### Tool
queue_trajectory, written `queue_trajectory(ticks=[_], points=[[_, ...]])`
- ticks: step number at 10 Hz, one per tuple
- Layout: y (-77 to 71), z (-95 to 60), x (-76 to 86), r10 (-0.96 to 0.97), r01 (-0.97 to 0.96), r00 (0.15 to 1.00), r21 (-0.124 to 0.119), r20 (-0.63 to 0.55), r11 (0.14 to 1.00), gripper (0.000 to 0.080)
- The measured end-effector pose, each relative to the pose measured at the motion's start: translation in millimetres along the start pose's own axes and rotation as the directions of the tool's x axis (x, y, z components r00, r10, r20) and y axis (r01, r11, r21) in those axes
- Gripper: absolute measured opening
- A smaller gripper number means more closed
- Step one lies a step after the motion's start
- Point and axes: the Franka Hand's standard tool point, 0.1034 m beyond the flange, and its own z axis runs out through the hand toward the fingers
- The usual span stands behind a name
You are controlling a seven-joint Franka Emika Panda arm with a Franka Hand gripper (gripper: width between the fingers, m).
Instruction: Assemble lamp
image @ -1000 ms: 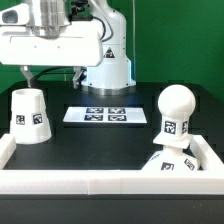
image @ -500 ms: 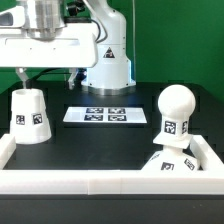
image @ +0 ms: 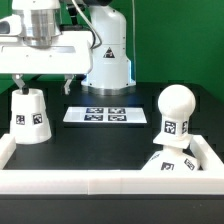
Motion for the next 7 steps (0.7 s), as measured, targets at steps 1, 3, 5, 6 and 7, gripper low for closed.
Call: queue_trajectory(ticks=[1, 3, 5, 6, 7], points=[[1.3, 5.8, -1.0, -0.002, 0.002, 1.000, -0.006, 0.004, 1.000, 0.0698], [0.2, 9.6, -1.0, -0.005, 0.005, 1.000, -0.007, 0.011, 1.000, 0.0668], [-1.0, 8.1, 1.7, -0.009, 0.009, 1.000, -0.007, 0.008, 1.000, 0.0489], [-0.7, 9.1, 1.6, -0.010, 0.010, 1.000, -0.009, 0.007, 1.000, 0.0489], [0.1, 11.5, 1.4, -0.011, 0.011, 1.000, -0.013, 0.004, 1.000, 0.0306]])
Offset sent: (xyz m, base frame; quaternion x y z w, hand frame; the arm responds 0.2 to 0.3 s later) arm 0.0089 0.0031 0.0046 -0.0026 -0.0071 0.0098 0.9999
